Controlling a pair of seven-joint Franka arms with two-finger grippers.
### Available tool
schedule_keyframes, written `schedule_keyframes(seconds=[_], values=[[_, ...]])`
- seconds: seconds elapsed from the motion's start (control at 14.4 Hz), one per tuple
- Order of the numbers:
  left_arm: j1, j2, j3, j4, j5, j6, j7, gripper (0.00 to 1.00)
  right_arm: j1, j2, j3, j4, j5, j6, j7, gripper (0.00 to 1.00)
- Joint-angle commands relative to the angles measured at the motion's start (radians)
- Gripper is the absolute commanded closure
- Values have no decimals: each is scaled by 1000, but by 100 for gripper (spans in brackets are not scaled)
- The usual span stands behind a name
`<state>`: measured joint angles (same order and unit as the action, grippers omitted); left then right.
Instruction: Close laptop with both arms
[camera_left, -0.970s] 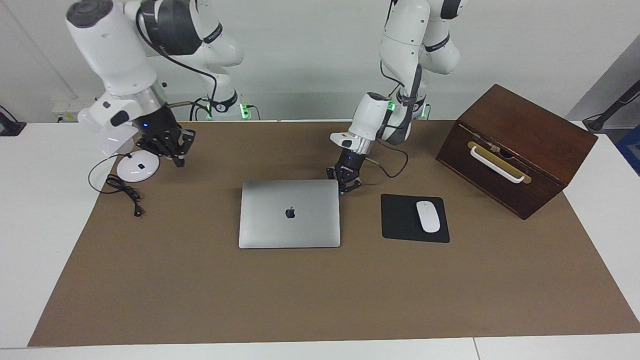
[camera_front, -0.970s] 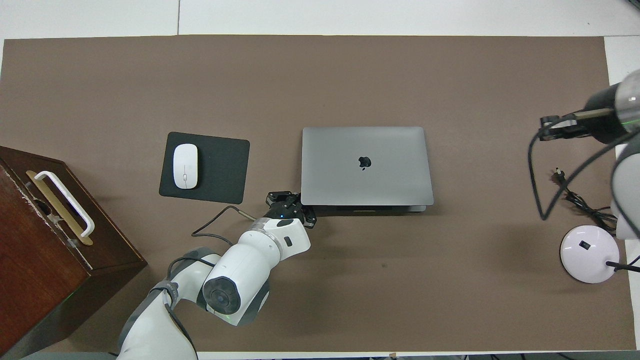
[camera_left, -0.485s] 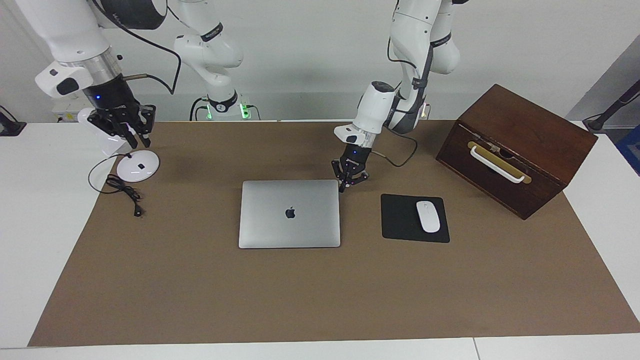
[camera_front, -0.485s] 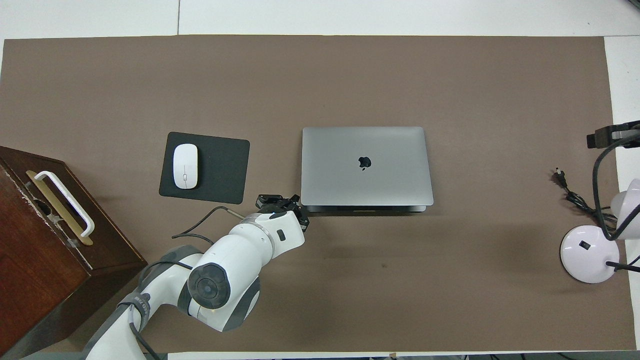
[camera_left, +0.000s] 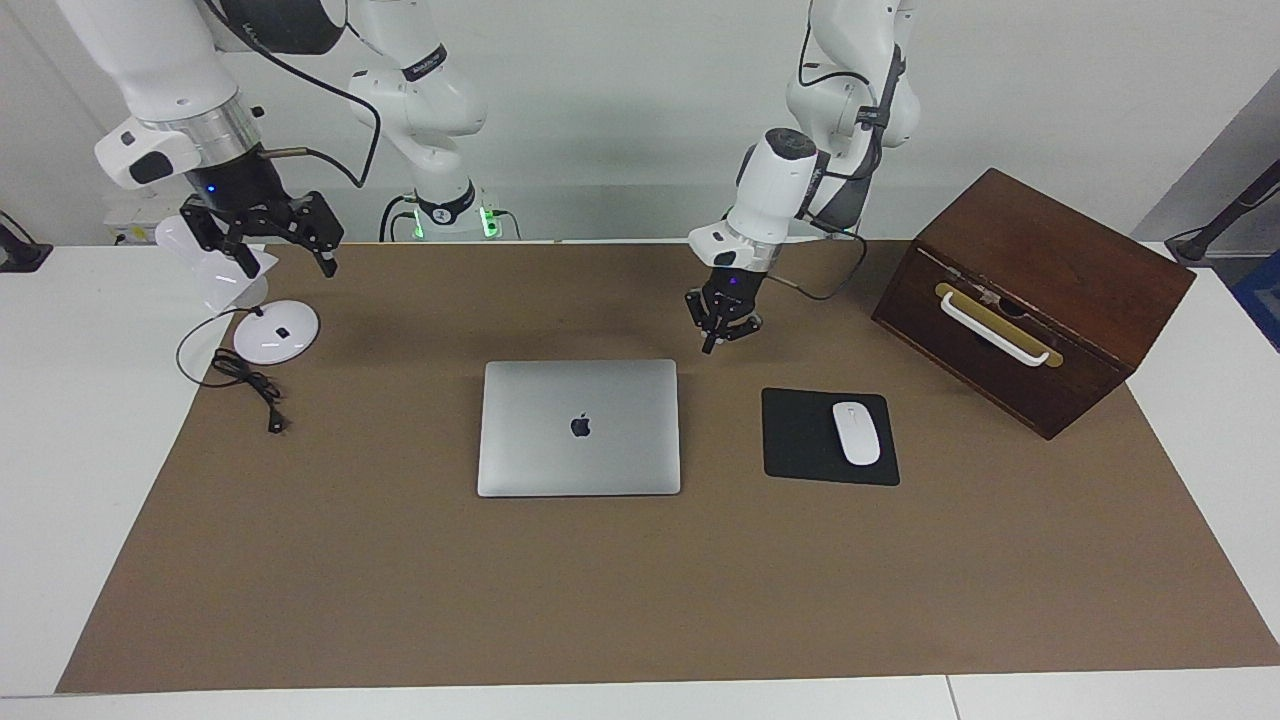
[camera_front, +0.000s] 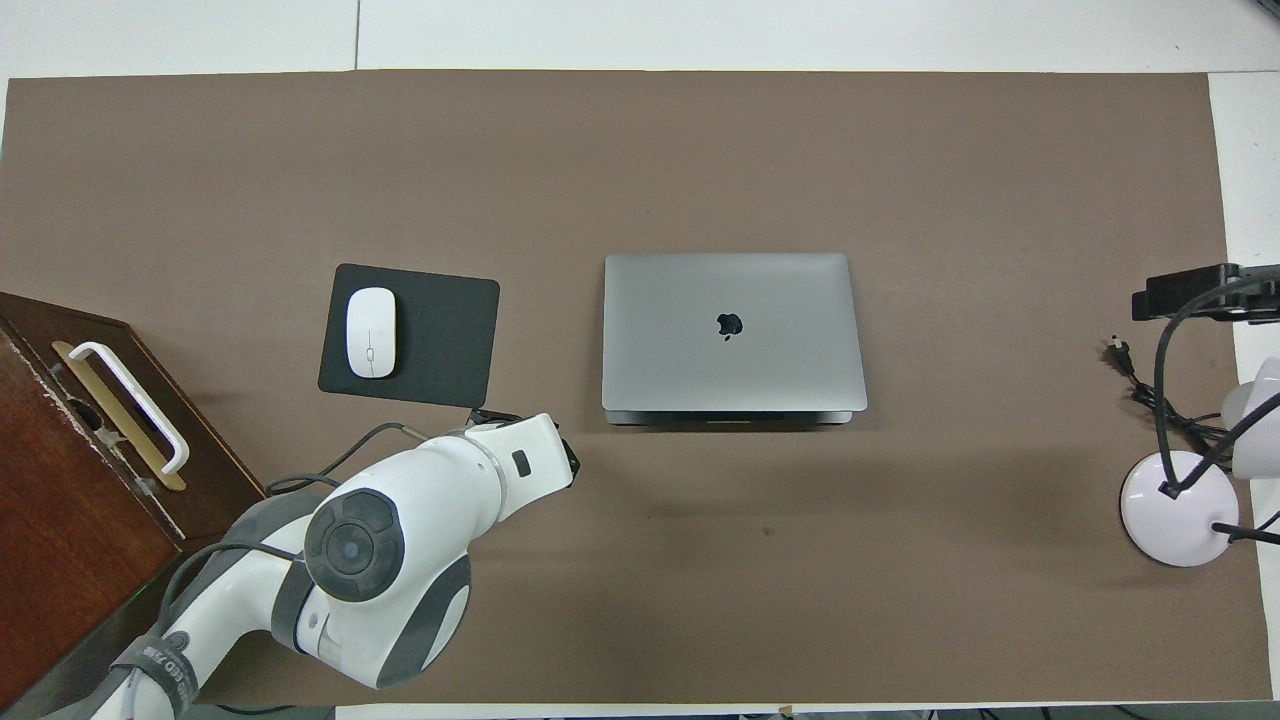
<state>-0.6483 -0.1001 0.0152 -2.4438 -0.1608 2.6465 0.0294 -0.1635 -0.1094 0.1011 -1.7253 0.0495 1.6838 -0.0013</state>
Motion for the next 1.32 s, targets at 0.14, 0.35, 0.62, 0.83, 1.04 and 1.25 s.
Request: schedule_keyframes(seconds=[0.14,0.35,0.62,0.83,1.04,1.25], values=[[64,-27,2,143,-14,-360,-31,100,-5,-39,5,-48,-16,-29,21,0],[134,-52,2,212,-13,-534,-25,100,-19,-47,3,-66,-17,-32,12,0],[245,-101,2,284,26,-736,58,100,-4,-59,5,-80,-68,-39,-6,0],[355,-135,2,334,41,-844,116,100,-7,-58,6,-80,-86,-26,-43,0],[443,-154,3,361,56,-879,144,57,-5,-58,6,-80,-85,-21,-40,0],[513,-159,2,390,64,-882,144,0,-5,-58,6,-80,-80,-24,-46,0]])
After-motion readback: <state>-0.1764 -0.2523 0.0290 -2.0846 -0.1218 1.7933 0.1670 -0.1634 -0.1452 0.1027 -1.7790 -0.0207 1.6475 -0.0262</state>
